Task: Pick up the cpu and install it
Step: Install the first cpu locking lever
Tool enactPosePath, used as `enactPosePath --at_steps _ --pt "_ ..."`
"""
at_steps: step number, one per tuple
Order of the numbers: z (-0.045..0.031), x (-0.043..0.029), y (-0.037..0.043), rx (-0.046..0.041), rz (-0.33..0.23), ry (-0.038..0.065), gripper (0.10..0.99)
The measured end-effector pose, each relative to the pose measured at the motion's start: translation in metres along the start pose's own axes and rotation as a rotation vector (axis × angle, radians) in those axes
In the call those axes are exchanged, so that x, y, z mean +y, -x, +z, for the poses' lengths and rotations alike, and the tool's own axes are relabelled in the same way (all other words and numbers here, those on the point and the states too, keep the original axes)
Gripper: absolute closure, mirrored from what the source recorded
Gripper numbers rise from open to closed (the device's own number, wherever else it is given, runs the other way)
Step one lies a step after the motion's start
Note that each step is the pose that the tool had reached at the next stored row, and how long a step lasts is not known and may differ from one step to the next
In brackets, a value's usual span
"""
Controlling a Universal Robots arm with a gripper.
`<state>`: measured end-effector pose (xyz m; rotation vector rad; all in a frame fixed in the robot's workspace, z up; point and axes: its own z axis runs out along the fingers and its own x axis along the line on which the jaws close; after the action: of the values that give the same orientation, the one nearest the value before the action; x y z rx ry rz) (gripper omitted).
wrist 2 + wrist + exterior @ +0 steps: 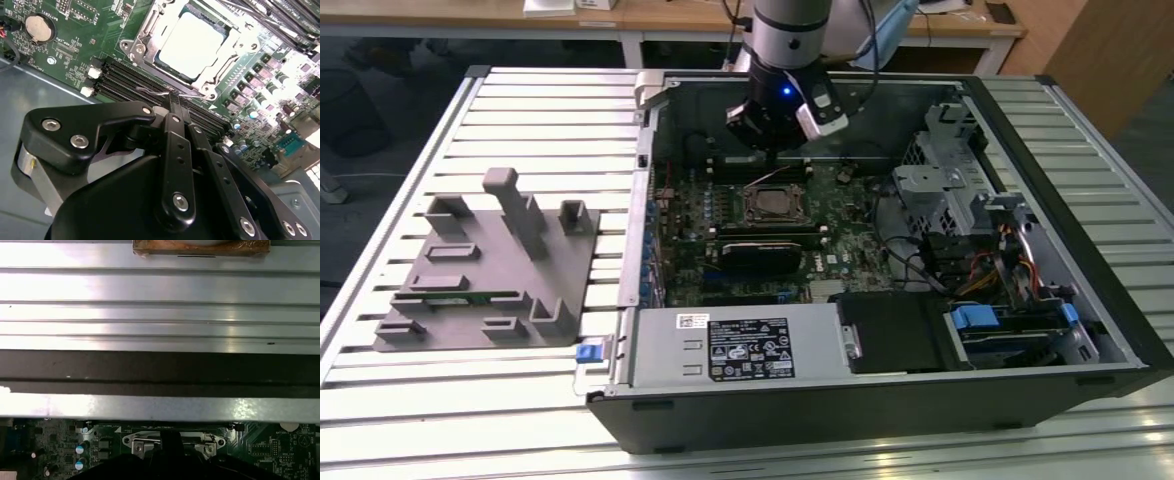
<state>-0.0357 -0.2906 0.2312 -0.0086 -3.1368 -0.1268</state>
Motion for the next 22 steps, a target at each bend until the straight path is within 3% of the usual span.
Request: enactPosePath --at_steps 22 --pt "0.0106 0.0032 0.0130 0.0053 0.000 0.000 0.980"
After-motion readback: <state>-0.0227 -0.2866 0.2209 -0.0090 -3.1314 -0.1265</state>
